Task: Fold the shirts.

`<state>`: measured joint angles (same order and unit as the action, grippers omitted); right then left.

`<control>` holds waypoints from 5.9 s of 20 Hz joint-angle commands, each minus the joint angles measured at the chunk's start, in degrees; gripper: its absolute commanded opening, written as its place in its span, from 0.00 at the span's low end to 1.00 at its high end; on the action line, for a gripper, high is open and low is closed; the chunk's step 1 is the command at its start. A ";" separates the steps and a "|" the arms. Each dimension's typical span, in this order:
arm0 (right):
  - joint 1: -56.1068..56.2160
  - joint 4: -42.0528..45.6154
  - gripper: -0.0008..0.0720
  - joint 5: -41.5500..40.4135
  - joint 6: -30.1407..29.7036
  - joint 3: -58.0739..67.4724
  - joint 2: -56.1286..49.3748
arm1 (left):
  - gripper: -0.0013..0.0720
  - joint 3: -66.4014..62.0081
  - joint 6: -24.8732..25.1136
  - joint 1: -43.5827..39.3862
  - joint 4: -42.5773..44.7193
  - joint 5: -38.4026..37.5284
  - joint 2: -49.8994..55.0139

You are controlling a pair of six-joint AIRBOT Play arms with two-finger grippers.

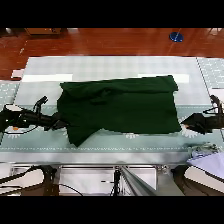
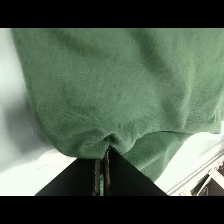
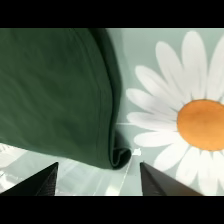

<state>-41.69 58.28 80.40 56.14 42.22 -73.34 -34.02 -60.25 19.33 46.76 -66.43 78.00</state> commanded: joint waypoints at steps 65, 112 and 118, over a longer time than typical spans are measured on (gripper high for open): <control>27.98 14.38 0.05 14.84 24.79 44.74 4.72 | 0.05 -48.76 -15.80 -3.74 7.23 -21.24 -18.75; 27.23 17.31 0.05 -4.35 25.66 44.44 -22.16 | 0.05 -41.83 -11.89 -14.93 11.04 -9.66 18.29; 27.04 20.37 0.05 -4.55 24.81 44.44 -24.11 | 0.05 -40.48 -11.87 -11.63 13.90 -8.46 18.73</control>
<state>-14.61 76.73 75.11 81.23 86.67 -96.53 -75.13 -71.66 6.28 58.98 -74.78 96.64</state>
